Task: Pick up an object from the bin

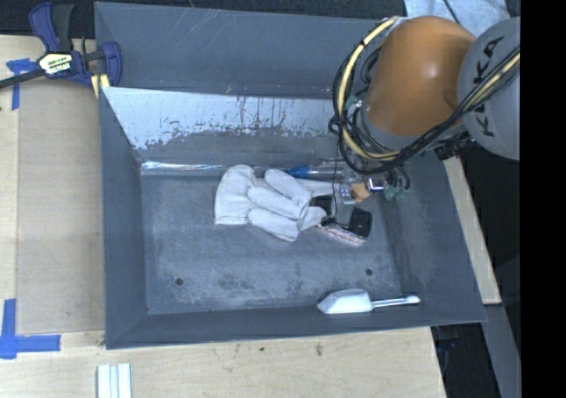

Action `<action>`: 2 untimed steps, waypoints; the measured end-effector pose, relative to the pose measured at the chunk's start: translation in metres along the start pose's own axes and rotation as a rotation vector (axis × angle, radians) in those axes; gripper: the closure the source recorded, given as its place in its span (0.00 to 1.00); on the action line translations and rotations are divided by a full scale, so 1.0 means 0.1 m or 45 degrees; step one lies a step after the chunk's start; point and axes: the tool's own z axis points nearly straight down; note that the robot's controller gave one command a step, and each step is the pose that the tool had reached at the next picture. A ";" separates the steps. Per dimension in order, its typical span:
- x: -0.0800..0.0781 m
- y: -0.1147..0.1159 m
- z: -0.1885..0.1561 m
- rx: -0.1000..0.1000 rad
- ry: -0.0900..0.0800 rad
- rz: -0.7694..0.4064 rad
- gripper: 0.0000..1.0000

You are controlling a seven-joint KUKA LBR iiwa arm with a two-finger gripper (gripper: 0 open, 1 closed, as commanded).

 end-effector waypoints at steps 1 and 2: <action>-0.11 -0.10 0.54 0.000 0.005 0.015 0.00; -0.19 -0.03 1.08 0.000 0.011 -0.008 0.00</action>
Offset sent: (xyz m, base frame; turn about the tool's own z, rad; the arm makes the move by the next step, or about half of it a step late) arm 0.0195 -0.0014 -0.1079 -0.0091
